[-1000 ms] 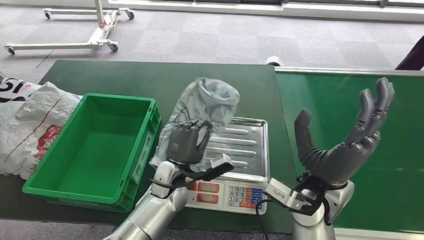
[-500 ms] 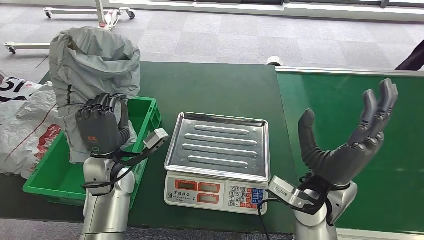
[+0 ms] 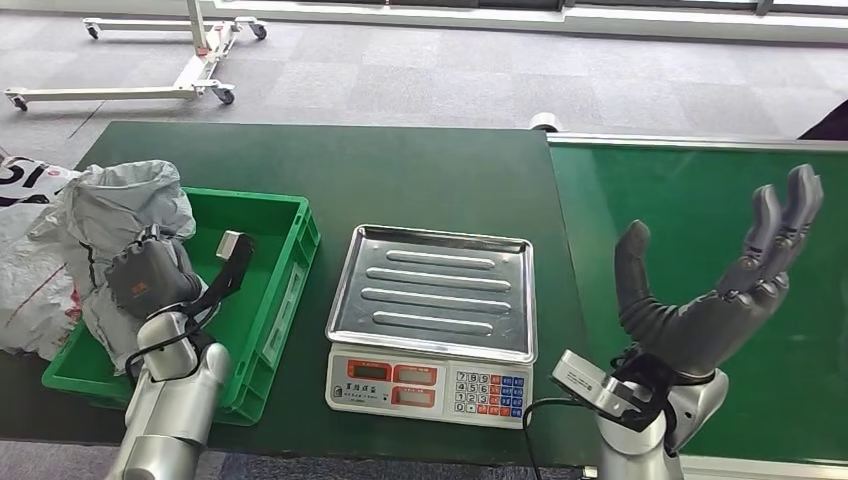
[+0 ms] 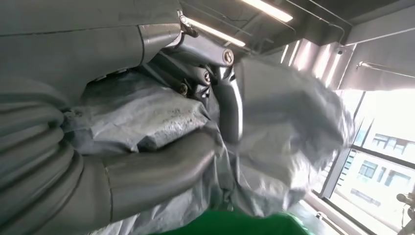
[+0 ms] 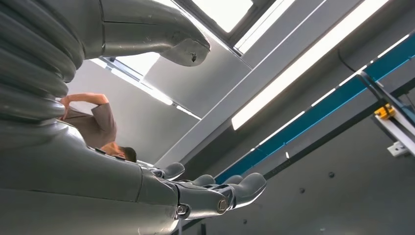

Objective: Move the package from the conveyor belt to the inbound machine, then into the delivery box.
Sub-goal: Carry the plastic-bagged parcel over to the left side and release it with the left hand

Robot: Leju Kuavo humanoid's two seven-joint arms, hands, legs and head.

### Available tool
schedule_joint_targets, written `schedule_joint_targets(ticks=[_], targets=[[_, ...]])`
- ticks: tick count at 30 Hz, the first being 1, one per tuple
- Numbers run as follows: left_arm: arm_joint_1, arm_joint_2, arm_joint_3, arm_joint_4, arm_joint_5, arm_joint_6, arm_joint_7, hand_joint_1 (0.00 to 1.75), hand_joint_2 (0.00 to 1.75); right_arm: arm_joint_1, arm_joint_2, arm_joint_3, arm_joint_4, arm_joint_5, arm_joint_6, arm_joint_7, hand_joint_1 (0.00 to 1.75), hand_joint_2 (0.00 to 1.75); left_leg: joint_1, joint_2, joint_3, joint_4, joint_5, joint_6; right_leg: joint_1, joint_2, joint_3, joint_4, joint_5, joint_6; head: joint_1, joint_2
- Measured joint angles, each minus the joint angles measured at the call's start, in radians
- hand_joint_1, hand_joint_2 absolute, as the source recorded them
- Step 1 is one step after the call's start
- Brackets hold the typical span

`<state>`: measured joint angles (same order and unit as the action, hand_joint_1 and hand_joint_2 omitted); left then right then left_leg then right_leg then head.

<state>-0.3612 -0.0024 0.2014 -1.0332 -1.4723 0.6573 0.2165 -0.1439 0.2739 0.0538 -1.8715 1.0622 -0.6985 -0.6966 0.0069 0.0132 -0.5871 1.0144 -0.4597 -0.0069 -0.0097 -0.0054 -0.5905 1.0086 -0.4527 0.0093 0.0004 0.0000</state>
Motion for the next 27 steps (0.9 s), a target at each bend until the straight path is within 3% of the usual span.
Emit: schedule_joint_targets(ticks=[2, 7, 10, 12, 15, 19, 23, 27], targets=[[-0.012, 0.003, 0.012, 0.022, 0.003, 0.005, -0.008, 0.00, 0.00, 0.000, 0.000, -0.003, 0.000, 0.001, 0.000, 0.003, 0.00, 1.75, 0.000, 0.000, 0.000, 0.000, 0.000, 0.000, 0.000, 0.000, 0.000, 0.000, 0.000, 0.000, 0.000, 0.000], [-0.028, 0.001, 0.031, 0.050, 0.032, 0.031, -0.052, 0.00, 0.00, 0.001, 0.000, -0.007, 0.000, 0.016, 0.000, 0.021, 0.00, 1.75, 0.000, 0.001, 0.001, 0.000, 0.000, 0.000, 0.000, 0.001, 0.000, 0.000, 0.000, 0.000, 0.000, 0.000], [-0.019, -0.013, 0.046, 0.015, 0.094, 0.039, -0.136, 0.00, 0.00, 0.002, 0.000, -0.009, 0.000, 0.020, 0.000, 0.022, 0.00, 1.75, 0.000, 0.002, 0.000, 0.000, -0.001, 0.000, 0.000, 0.002, 0.000, 0.000, 0.000, 0.000, 0.000, 0.000], [-0.005, -0.033, 0.064, -0.036, 0.167, 0.041, -0.238, 0.00, 0.00, 0.002, 0.000, -0.010, 0.000, 0.020, 0.000, 0.020, 0.00, 1.75, 0.000, 0.002, 0.000, 0.000, -0.001, 0.000, 0.000, 0.002, -0.001, 0.000, 0.000, 0.000, 0.000, 0.000], [0.016, -0.075, 0.099, -0.123, 0.359, 0.043, -0.483, 0.00, 0.00, 0.003, 0.000, -0.012, 0.000, 0.015, 0.000, 0.012, 0.00, 1.75, 0.000, 0.002, 0.000, 0.000, -0.002, 0.000, 0.000, 0.002, 0.000, 0.000, 0.000, 0.000, 0.000, 0.000], [0.062, -0.128, 0.106, -0.232, 0.724, 0.030, -0.790, 0.00, 0.00, 0.004, 0.000, -0.021, 0.000, 0.016, 0.000, 0.004, 0.00, 1.75, -0.001, 0.001, 0.000, 0.000, -0.002, 0.001, -0.001, 0.002, 0.000, 0.000, -0.001, 0.000, 0.000, 0.000], [0.146, -0.149, 0.052, -0.361, 0.964, -0.013, -0.903, 0.00, 0.00, 0.007, 0.000, -0.047, 0.002, 0.038, 0.001, 0.018, 0.00, 1.75, 0.000, 0.001, 0.000, 0.000, -0.002, 0.001, 0.000, 0.002, -0.001, 0.000, -0.001, 0.000, 0.000, 0.000], [0.222, -0.123, -0.068, -0.525, 1.152, -0.052, -0.918, 0.00, 1.75, 0.011, 0.000, -0.083, 0.010, 0.115, 0.001, 0.070, 0.00, 1.75, 0.000, 0.001, -0.001, 0.000, -0.002, 0.001, 0.000, 0.002, -0.001, 0.000, -0.001, 0.000, 0.000, 0.000]])
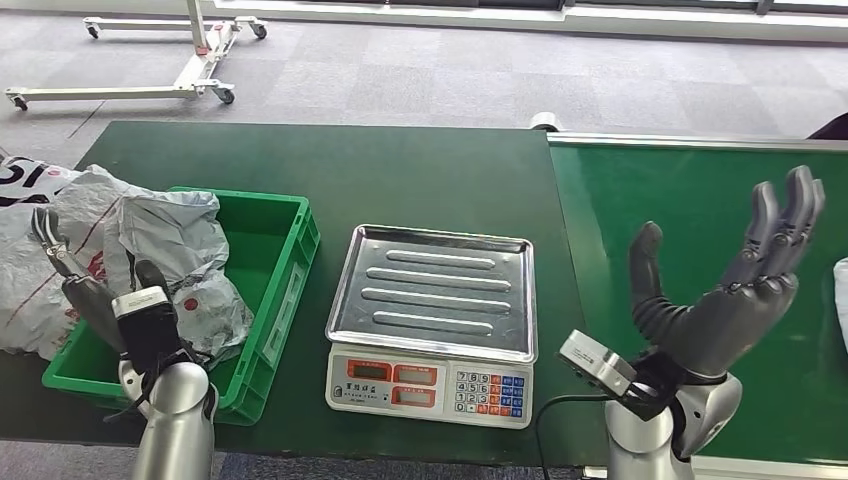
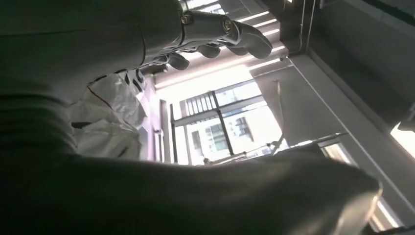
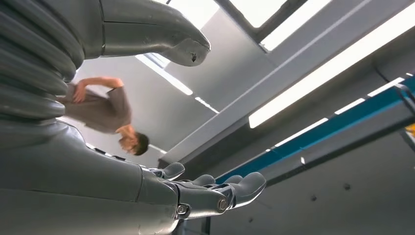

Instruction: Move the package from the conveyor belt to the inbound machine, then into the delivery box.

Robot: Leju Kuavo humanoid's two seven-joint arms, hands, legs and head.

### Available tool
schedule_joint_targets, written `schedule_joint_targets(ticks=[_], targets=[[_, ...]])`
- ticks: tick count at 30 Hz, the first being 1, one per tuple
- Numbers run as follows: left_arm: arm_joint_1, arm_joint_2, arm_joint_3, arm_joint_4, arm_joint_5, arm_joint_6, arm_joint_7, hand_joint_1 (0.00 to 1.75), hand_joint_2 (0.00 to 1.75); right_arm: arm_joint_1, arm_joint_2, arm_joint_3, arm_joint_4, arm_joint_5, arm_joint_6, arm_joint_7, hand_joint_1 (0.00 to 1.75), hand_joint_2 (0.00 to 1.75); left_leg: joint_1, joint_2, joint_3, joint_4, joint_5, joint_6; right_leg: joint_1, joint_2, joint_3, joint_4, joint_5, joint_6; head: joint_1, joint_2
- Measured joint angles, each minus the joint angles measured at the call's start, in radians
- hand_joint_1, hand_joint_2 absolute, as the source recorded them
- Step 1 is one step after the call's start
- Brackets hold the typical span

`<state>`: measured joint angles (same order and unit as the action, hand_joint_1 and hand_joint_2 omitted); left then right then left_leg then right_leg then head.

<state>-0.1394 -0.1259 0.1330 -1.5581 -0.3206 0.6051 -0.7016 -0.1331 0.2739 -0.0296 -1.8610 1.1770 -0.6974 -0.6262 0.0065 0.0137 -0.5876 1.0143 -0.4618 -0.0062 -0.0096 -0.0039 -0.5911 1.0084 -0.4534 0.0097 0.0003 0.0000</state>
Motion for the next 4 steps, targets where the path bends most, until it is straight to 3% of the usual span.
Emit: schedule_joint_targets(ticks=[4], targets=[[0.046, 0.048, -0.124, -0.128, 0.082, -0.033, -0.002, 0.00, 1.75, 0.003, 0.000, -0.040, 0.013, 0.067, 0.000, 0.050, 0.00, 1.75, 0.000, -0.002, 0.000, 0.000, 0.000, 0.000, 0.000, -0.002, 0.001, 0.000, 0.000, 0.000, 0.000, 0.000]])
